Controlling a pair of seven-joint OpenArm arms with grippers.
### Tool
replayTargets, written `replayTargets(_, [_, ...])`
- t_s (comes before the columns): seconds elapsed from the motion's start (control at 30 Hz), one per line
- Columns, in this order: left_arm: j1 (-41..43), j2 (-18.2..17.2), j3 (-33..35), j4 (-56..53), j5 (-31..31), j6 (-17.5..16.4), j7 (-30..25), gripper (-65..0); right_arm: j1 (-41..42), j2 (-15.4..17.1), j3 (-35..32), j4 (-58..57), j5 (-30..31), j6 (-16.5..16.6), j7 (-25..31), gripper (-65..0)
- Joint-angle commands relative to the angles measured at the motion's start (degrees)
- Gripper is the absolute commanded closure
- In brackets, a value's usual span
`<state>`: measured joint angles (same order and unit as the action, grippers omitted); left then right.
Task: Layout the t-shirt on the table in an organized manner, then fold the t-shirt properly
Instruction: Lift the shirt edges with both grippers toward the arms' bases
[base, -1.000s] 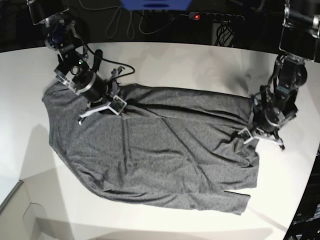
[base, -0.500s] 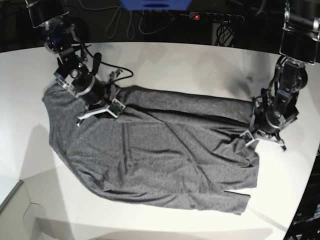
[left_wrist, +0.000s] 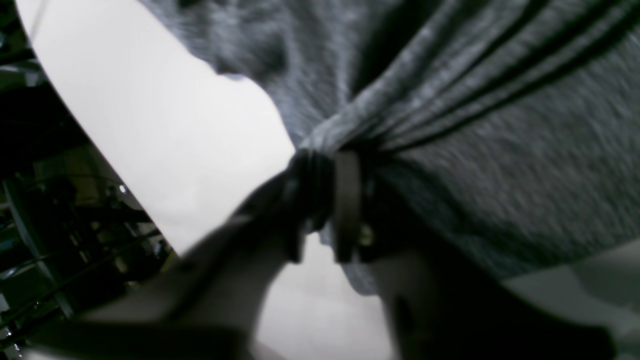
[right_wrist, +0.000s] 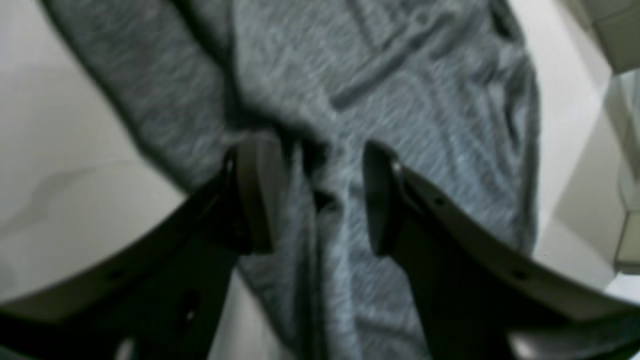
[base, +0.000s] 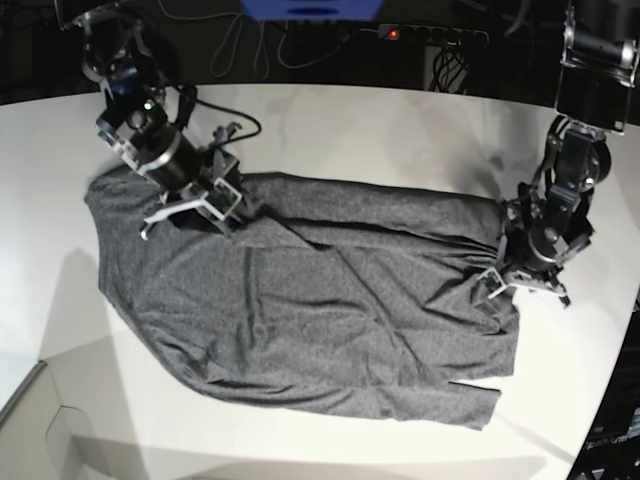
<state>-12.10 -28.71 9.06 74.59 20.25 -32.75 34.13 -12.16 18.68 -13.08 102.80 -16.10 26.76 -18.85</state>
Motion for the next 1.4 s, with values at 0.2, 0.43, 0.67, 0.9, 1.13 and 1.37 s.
replayTargets(0.2, [-2.8, -1.31, -0.4, -0.87, 0.36, 0.8, -0.77, -30.4, -4.41, 0.27, 5.92, 1.94, 0.32, -0.43, 1.66, -27.7])
replayTargets(0.43, [-6.14, -0.79, -0.58, -2.81, 0.28, 0.8, -0.85, -37.4, -7.66, 0.27, 7.94, 2.65, 0.32, -0.43, 1.75, -27.7])
replayTargets(0.67, [-5.88, -0.79, -7.08, 2.29, 0.28, 0.53, -0.5, -38.0, -8.45, -2.11, 7.76, 5.99, 0.41, -0.43, 1.75, -28.0])
replayTargets(0.9, [4.41, -2.98, -7.43, 13.72, 0.28, 0.27, -0.33, -37.6, -7.84, -1.93, 1.52, 5.55, 0.41, -0.43, 1.75, -28.0])
replayTargets(1.13, [12.93, -3.25, -7.52, 18.03, 0.28, 0.27, -0.33, -37.4, -2.39, -2.19, -4.19, 4.23, 0.41, -0.43, 1.4, -27.7])
replayTargets(1.37, [14.69, -3.42, -8.05, 14.95, 0.28, 0.44, -0.59, -37.4, 3.94, -4.74, -6.3, -3.33, 0.32, -0.43, 1.4, -27.7])
